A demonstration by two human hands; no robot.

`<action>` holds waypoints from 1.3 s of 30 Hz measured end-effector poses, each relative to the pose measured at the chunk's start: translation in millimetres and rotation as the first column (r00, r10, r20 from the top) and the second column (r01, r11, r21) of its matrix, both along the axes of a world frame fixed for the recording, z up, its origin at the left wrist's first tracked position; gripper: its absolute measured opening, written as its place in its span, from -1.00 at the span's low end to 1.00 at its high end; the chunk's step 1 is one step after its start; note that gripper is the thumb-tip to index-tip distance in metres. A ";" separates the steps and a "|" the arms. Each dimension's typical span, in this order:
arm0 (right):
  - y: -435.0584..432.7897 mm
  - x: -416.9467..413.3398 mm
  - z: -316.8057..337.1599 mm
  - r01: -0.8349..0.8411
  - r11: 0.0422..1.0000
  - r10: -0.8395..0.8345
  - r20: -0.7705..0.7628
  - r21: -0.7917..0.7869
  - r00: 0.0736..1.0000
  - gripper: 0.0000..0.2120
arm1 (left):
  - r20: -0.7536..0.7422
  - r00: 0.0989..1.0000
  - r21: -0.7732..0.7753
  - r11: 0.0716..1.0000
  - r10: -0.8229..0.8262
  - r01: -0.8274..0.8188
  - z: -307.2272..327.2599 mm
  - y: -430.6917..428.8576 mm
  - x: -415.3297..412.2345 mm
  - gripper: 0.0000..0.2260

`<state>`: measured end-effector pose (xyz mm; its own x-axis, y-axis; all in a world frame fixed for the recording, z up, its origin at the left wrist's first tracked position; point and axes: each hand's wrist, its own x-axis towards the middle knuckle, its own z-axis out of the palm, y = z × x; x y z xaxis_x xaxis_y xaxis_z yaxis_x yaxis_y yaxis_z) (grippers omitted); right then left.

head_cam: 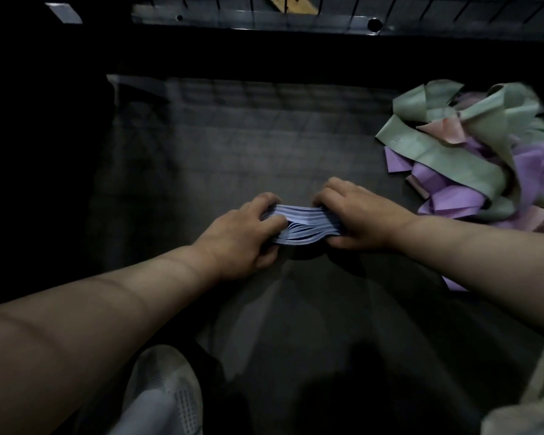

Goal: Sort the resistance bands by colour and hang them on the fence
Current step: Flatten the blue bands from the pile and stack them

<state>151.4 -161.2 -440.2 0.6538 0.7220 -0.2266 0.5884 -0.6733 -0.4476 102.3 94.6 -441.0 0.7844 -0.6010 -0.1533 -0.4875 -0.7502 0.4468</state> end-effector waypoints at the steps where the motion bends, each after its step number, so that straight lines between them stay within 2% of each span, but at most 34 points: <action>1: -1.9 -4.4 -1.6 0.000 1.000 -0.001 0.013 0.027 1.000 -0.51 | -0.024 0.999 -0.045 0.998 0.045 -0.046 -1.3 0.6 -2.4 -0.65; 4: -6.9 -17.8 -13.3 0.106 0.987 -0.101 -0.043 0.122 0.994 -0.52 | -0.182 0.959 -0.175 0.952 0.217 -0.249 -8.0 -2.7 -13.2 -0.40; 7: -5.8 -25.4 -21.7 0.217 0.961 -0.186 -0.177 0.174 0.966 -0.54 | -0.425 0.818 -0.267 0.810 0.388 -0.523 -10.0 -15.4 -23.7 -0.22; 9: -4.6 -25.0 -24.1 0.232 0.962 -0.204 -0.187 0.145 0.961 -0.55 | -0.449 0.775 -0.252 0.768 0.445 -0.588 -13.4 -24.1 -26.8 -0.28; 12: -4.3 -20.7 -23.5 0.262 0.958 -0.237 -0.194 0.115 0.952 -0.54 | -0.389 0.795 -0.240 0.782 0.465 -0.575 -16.9 -33.7 -25.2 -0.37; 16: -2.4 -15.4 -15.5 0.211 0.975 -0.199 -0.157 0.064 0.967 -0.55 | -0.320 0.814 -0.191 0.808 0.485 -0.557 -18.7 -35.6 -18.3 -0.53; 18: -2.9 -13.7 -6.7 0.287 0.956 -0.273 -0.178 0.055 0.945 -0.52 | -0.312 0.830 -0.256 0.801 0.462 -0.541 -13.6 -31.6 -13.0 -0.61; 19: -2.2 -11.9 -0.8 0.350 0.935 -0.331 -0.222 0.054 0.917 -0.49 | -0.373 0.795 -0.265 0.767 0.478 -0.585 -7.6 -27.8 -9.7 -0.60; 21: 1.4 -6.4 9.7 0.468 0.883 -0.426 -0.354 0.038 0.832 -0.47 | -0.579 0.618 -0.198 0.644 0.532 -0.739 4.2 -17.2 -3.2 -0.48; 22: 4.9 -2.1 15.2 0.505 0.863 -0.447 -0.432 0.023 0.783 -0.48 | -0.699 0.485 -0.153 0.552 0.526 -0.820 10.0 -10.8 0.4 -0.44; 24: 17.1 6.8 27.4 0.577 0.817 -0.460 -0.617 -0.013 0.639 -0.52 | -0.891 0.211 -0.076 0.327 0.403 -0.942 20.9 2.8 6.0 -0.46; 25: 26.9 11.2 34.4 0.615 0.788 -0.457 -0.705 -0.038 0.542 -0.54 | -0.933 0.129 -0.052 0.230 0.335 -0.972 25.5 11.1 9.6 -0.51; 26: 39.1 17.0 40.0 0.634 0.770 -0.452 -0.767 -0.076 0.457 -0.54 | -0.947 0.089 -0.039 0.166 0.308 -0.985 29.3 21.1 14.5 -0.55; 29: 78.3 38.3 48.9 0.634 0.754 -0.450 -0.837 -0.170 0.311 -0.56 | -0.939 0.085 -0.056 0.095 0.333 -0.994 33.5 50.8 32.1 -0.62; 32: 119.6 68.5 49.1 0.698 0.692 -0.435 -0.877 -0.182 0.203 -0.63 | -0.920 0.123 -0.093 0.096 0.371 -0.991 33.9 80.8 57.2 -0.74; 36: 167.6 105.5 39.4 0.764 0.633 -0.406 -0.894 -0.124 0.192 -0.65 | -0.878 0.130 -0.137 0.019 0.461 -0.990 31.8 112.2 96.9 -0.74; 39: 188.0 120.9 28.8 0.781 0.612 -0.451 -0.866 -0.126 0.215 -0.70 | -0.794 0.141 -0.138 0.051 0.592 -0.989 22.5 125.1 118.8 -0.69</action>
<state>272.2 26.9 -411.5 0.5708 0.2943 -0.7665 -0.6622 -0.3870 -0.6417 221.2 219.6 -418.5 0.7112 0.3105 -0.6307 0.6550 0.0329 0.7549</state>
